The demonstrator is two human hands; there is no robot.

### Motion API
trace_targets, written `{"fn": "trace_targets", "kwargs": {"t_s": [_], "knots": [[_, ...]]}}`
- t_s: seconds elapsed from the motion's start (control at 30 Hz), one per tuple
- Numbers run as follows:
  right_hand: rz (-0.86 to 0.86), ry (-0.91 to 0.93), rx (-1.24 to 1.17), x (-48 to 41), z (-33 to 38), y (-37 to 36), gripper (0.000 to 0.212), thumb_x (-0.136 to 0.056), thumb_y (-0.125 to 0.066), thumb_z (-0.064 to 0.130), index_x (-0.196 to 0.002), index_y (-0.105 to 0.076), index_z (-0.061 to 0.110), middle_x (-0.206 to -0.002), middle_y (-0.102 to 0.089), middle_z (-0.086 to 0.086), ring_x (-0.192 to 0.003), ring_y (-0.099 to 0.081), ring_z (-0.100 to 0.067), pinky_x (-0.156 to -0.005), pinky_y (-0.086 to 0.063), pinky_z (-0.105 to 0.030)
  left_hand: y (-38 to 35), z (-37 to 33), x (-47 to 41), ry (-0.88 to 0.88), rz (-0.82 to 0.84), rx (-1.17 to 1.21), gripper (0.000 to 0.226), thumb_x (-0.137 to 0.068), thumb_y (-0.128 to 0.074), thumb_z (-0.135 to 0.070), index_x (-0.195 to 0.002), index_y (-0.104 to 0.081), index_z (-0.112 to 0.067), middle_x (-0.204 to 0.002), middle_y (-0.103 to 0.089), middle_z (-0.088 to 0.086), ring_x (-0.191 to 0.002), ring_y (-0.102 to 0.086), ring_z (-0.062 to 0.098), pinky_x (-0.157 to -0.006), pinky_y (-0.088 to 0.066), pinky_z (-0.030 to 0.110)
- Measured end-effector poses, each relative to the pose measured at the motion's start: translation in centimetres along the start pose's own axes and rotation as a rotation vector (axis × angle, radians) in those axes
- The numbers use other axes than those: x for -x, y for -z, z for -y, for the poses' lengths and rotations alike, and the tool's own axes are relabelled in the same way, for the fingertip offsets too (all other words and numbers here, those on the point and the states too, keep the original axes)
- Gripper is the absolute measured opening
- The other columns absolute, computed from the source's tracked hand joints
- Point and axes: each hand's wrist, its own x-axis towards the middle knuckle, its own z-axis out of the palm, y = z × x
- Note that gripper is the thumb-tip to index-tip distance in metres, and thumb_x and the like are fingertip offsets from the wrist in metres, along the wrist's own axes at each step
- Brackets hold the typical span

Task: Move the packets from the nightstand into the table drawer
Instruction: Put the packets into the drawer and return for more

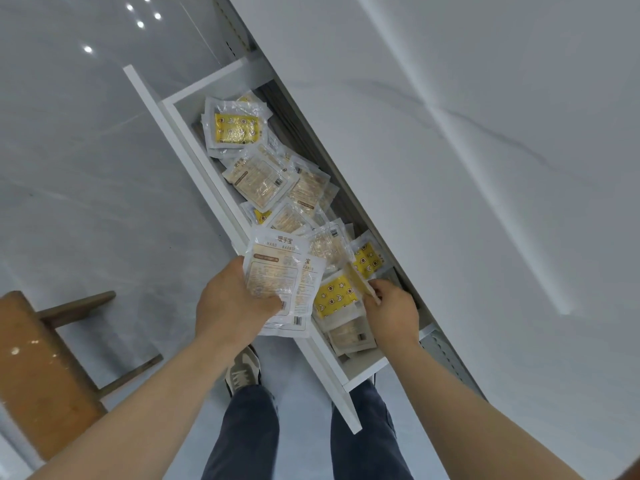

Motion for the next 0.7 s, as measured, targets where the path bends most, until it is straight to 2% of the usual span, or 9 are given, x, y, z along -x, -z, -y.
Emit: {"fn": "trace_targets", "kwargs": {"t_s": [0.13, 0.2, 0.27, 0.33, 0.4, 0.47, 0.57, 0.7], "knots": [[0.001, 0.055, -0.123, -0.2, 0.6, 0.1, 0.019, -0.093, -0.057, 0.027, -0.105, -0.065, 0.016, -0.090, -0.070, 0.001, -0.080, -0.065, -0.017, -0.073, -0.056, -0.038, 0.3, 0.0, -0.3, 0.005, -0.020, 0.022, 0.049, -0.071, -0.078, -0.018, -0.113, -0.055, -0.027, -0.098, -0.057, -0.015, -0.089, -0.053, 0.010, -0.067, -0.039, 0.021], [0.043, 0.074, -0.133, -0.4, 1.1, 0.0, 0.024, -0.094, -0.055, 0.030, -0.114, -0.062, 0.018, -0.096, -0.070, 0.000, -0.087, -0.066, -0.018, -0.077, -0.057, -0.039, 0.6, 0.1, -0.4, 0.013, -0.027, 0.034, 0.049, -0.070, -0.078, -0.019, -0.112, -0.056, -0.027, -0.098, -0.058, -0.014, -0.090, -0.054, 0.011, -0.067, -0.039, 0.022], [0.079, 0.075, -0.101, -0.5, 1.9, -0.2, 0.039, -0.096, -0.052, 0.031, -0.133, -0.050, 0.020, -0.115, -0.066, -0.002, -0.104, -0.063, -0.021, -0.086, -0.054, -0.038, 0.8, 0.2, -0.7, 0.031, -0.036, 0.039, 0.049, -0.069, -0.078, -0.020, -0.112, -0.056, -0.027, -0.100, -0.061, -0.012, -0.092, -0.056, 0.013, -0.070, -0.042, 0.024], [0.078, 0.079, -0.006, -0.6, 2.7, -0.6, 0.056, -0.095, -0.053, 0.030, -0.146, -0.031, 0.019, -0.139, -0.048, -0.005, -0.125, -0.049, -0.024, -0.100, -0.045, -0.040, 1.0, 0.3, -1.1, 0.053, -0.052, 0.049, 0.050, -0.068, -0.079, -0.021, -0.113, -0.058, -0.026, -0.105, -0.065, -0.009, -0.096, -0.060, 0.016, -0.073, -0.045, 0.027], [0.042, 0.074, 0.060, -0.6, 3.6, -0.8, 0.064, -0.095, -0.054, 0.031, -0.149, -0.022, 0.019, -0.151, -0.029, -0.006, -0.136, -0.035, -0.026, -0.108, -0.037, -0.043, 1.2, 0.3, -1.5, 0.072, -0.067, 0.067, 0.051, -0.068, -0.080, -0.021, -0.114, -0.058, -0.025, -0.107, -0.066, -0.008, -0.097, -0.061, 0.017, -0.073, -0.046, 0.027], [0.018, 0.083, 0.076, -0.6, 4.3, -0.8, 0.058, -0.095, -0.052, 0.029, -0.146, -0.027, 0.020, -0.150, -0.030, -0.005, -0.133, -0.038, -0.026, -0.105, -0.039, -0.042, 1.4, 0.0, -2.0, 0.084, -0.076, 0.088, 0.050, -0.067, -0.080, -0.021, -0.113, -0.058, -0.024, -0.105, -0.066, -0.008, -0.095, -0.060, 0.016, -0.071, -0.044, 0.027], [0.036, 0.123, 0.042, -0.8, 5.2, -0.5, 0.046, -0.096, -0.051, 0.028, -0.140, -0.038, 0.020, -0.141, -0.044, -0.002, -0.120, -0.050, -0.021, -0.092, -0.047, -0.036, 1.7, -1.1, -3.5, 0.103, -0.091, 0.110, 0.044, -0.068, -0.079, -0.021, -0.106, -0.057, -0.022, -0.100, -0.064, -0.006, -0.090, -0.059, 0.017, -0.069, -0.043, 0.028], [0.082, 0.146, 0.040, -1.7, 6.5, 0.2, 0.046, -0.097, -0.050, 0.028, -0.140, -0.037, 0.019, -0.132, -0.053, -0.002, -0.116, -0.054, -0.021, -0.088, -0.050, -0.035, 1.9, -3.0, -6.8, 0.115, -0.122, 0.191, 0.043, -0.068, -0.079, -0.019, -0.106, -0.060, -0.018, -0.102, -0.066, -0.003, -0.089, -0.061, 0.017, -0.068, -0.046, 0.027]]}}
